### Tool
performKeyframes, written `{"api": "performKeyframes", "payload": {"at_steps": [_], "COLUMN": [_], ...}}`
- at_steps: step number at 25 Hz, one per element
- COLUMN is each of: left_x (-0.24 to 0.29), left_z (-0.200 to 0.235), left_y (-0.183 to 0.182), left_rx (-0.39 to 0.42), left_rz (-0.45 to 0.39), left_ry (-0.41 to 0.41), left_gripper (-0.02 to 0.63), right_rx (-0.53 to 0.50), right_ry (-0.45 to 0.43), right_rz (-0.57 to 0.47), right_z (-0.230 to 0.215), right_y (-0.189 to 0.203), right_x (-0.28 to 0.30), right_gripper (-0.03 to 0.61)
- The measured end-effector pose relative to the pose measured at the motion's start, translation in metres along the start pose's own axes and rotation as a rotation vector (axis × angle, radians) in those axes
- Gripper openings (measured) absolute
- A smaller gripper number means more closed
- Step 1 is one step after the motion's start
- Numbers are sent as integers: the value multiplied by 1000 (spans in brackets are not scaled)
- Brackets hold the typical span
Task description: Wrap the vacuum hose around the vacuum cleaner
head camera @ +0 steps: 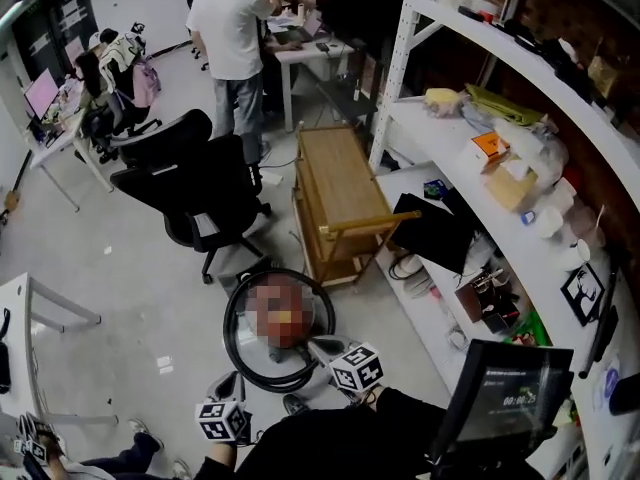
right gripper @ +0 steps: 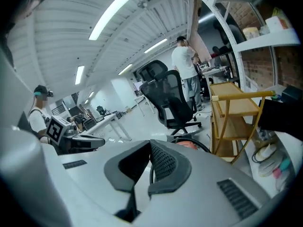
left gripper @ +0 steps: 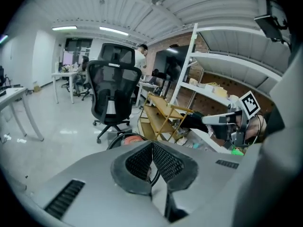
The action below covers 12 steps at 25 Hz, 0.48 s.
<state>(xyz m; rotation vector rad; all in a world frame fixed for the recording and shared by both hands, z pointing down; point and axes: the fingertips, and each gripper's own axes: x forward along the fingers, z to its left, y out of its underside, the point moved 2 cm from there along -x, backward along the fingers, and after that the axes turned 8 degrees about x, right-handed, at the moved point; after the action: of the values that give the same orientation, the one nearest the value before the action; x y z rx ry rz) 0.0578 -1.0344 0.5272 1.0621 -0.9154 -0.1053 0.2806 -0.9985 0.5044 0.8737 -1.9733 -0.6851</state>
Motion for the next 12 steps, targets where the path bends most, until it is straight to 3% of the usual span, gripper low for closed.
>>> {"api": "performKeyframes", "payload": {"at_steps": [5, 12], "left_x": [5, 2], "left_z": [-82, -159], "left_y": [3, 13], "left_rx": [-11, -39], "left_rz": [-6, 20], "left_ry": [35, 29], "left_gripper": [23, 23], "right_rx": [-84, -52], "right_ry": [-8, -22], "right_rz": [15, 50], "right_z": [-21, -45], "right_y": [11, 38], "right_x": [-51, -111], "right_gripper": [14, 14]}}
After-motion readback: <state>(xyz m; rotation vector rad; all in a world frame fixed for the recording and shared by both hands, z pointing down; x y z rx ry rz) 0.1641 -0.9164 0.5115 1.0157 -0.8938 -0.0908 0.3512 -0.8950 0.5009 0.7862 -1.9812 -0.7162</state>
